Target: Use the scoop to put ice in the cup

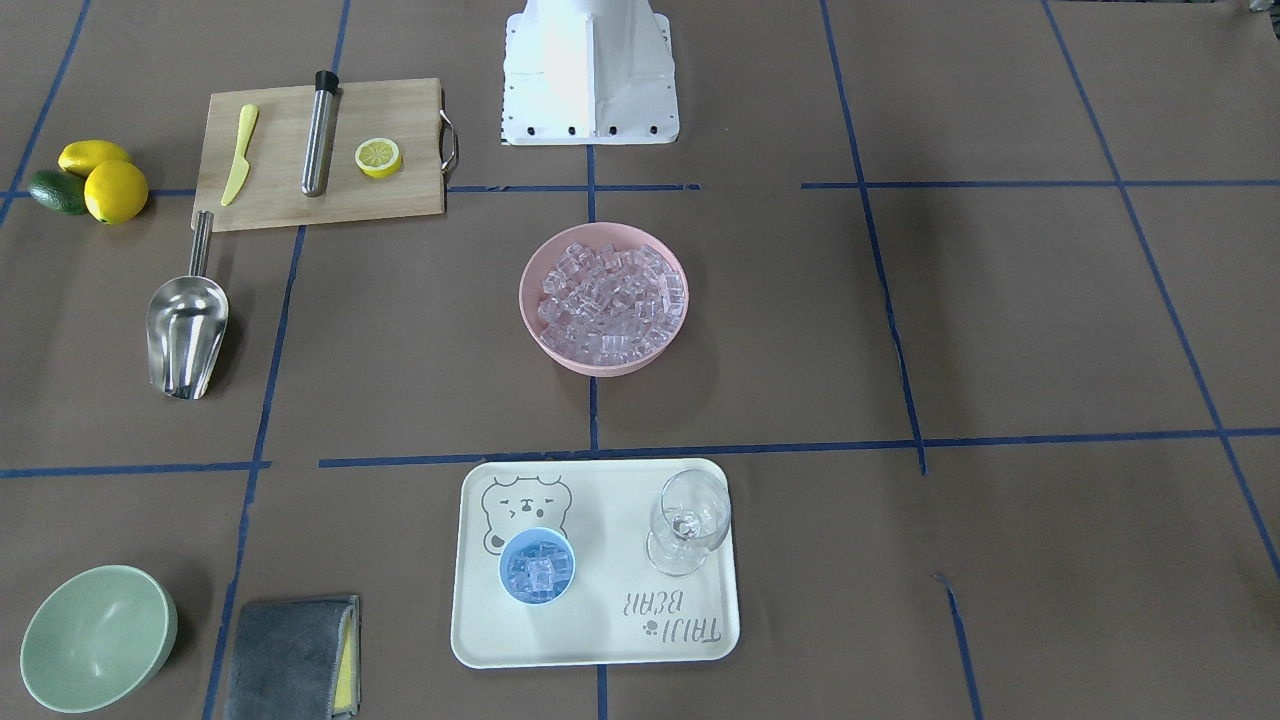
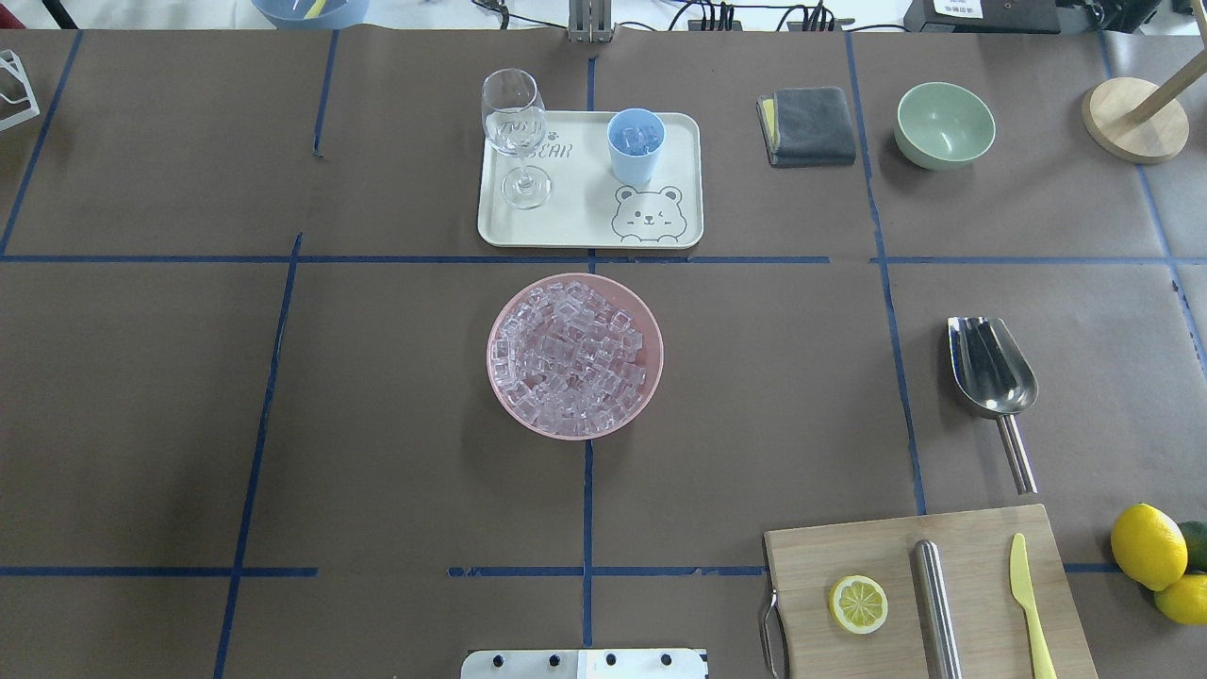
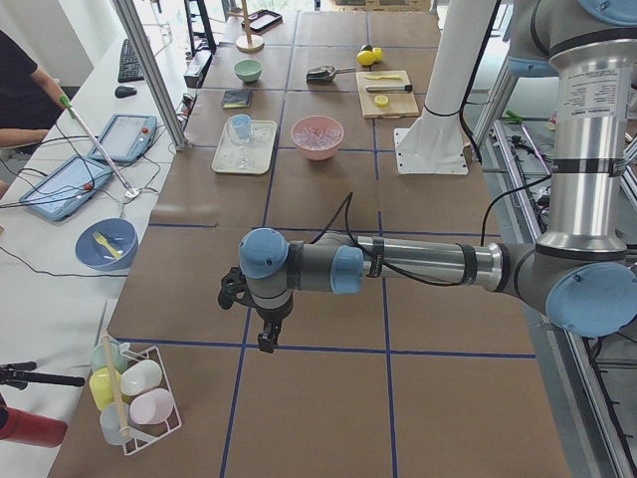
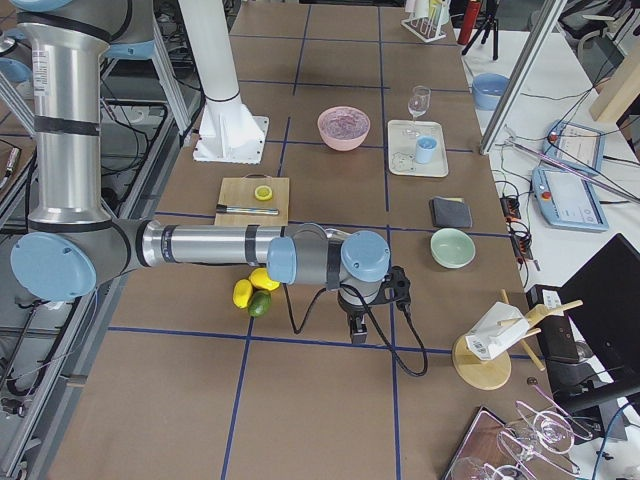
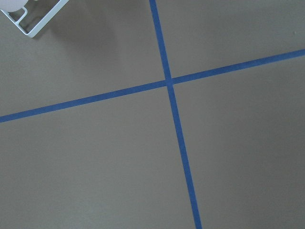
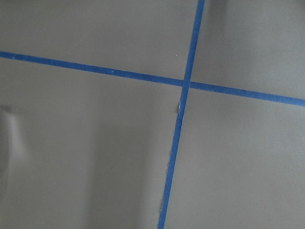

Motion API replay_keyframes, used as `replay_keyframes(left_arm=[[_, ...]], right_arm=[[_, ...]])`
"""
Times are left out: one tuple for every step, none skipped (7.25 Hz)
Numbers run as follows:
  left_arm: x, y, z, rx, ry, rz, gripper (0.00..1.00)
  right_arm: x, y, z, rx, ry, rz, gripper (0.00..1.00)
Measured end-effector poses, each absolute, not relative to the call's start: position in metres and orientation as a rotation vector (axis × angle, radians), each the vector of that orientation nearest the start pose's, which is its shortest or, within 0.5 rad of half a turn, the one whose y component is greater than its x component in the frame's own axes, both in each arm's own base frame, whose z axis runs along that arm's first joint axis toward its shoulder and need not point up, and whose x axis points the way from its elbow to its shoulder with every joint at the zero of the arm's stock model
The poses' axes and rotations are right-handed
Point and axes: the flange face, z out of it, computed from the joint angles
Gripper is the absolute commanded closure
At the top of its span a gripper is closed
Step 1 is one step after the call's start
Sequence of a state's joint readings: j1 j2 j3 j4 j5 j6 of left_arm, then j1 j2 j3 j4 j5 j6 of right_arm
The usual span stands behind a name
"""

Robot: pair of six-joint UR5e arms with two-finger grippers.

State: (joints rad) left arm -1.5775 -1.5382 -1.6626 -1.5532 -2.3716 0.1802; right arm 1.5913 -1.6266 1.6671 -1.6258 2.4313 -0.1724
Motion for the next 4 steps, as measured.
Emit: replay_keyframes(left_arm=[[-0.067,-0.480,0.629,0.117,0.797,0.177,0.00],[-0.067,-0.480,0.629,0.116,0.796,0.176,0.00],[-0.067,-0.479,0.630,0.114,0.795,0.174,0.00],[-0.068,-0.478,0.631,0.112,0.794,0.173,0.00]], right_arm=[[0.071,-0.464,0.641,0.064,-0.870,-0.119,0.00],[0.078,-0.462,0.647,0.059,-0.880,-0.096,0.00],[0.086,-0.459,0.653,0.056,-0.890,-0.070,0.00],[0.091,-0.457,0.655,0.055,-0.896,-0.051,0.00]])
